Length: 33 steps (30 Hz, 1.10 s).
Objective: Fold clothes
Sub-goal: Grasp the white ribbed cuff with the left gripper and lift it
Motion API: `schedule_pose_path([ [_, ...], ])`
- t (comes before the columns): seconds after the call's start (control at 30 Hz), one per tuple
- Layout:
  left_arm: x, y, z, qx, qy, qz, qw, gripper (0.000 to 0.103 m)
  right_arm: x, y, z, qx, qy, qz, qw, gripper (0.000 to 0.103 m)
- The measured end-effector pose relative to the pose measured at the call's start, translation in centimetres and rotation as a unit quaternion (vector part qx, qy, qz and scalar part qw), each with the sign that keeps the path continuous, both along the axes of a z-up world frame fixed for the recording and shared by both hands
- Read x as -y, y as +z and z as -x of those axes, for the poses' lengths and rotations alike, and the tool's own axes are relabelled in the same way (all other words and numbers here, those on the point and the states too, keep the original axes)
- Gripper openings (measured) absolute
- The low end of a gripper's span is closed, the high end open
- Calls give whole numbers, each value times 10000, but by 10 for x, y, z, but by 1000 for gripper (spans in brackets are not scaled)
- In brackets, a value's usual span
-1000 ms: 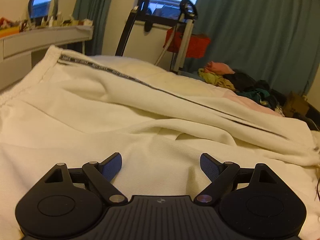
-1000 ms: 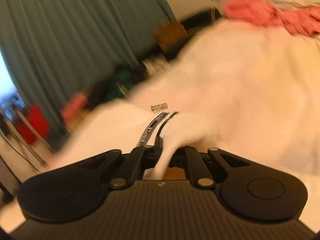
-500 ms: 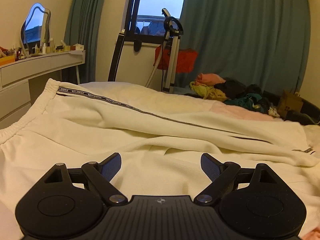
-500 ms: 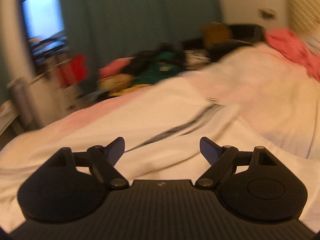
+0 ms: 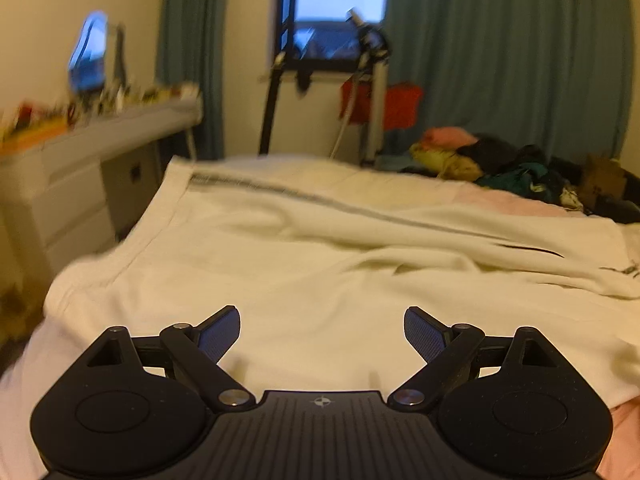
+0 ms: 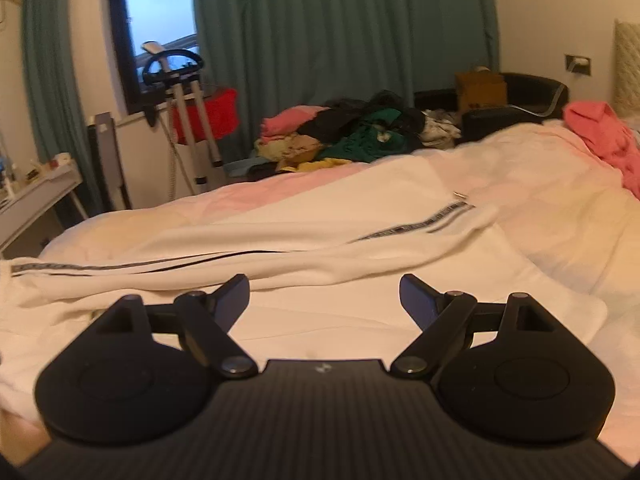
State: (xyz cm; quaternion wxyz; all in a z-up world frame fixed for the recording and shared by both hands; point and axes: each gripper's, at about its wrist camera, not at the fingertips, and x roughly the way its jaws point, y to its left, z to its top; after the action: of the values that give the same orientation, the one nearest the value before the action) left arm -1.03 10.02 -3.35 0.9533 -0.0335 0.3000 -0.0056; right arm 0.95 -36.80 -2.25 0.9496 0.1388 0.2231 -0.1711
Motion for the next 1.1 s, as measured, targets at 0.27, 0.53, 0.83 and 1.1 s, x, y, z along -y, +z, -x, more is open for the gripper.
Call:
schedule_pose_path([
  [0.27,-134,-8,-8,-1547,1322,2343,9506,89,40,-23,0,-459,-547,-621,9955,83],
  [0.53,-193,-34,-27,-1837,1861,3195,9108,82,110,-45,48,83,-1491,-2365,9601,83],
  [0.83,-217,-69,-52,-1390,2216,4217,8682,44,162,-90,94,281,-2756,-3099,9095,79],
  [1.1,-224,-75,-52,-910,2266,4574,8551,16,183,-130,65,257,-2651,-3552,8961,11],
])
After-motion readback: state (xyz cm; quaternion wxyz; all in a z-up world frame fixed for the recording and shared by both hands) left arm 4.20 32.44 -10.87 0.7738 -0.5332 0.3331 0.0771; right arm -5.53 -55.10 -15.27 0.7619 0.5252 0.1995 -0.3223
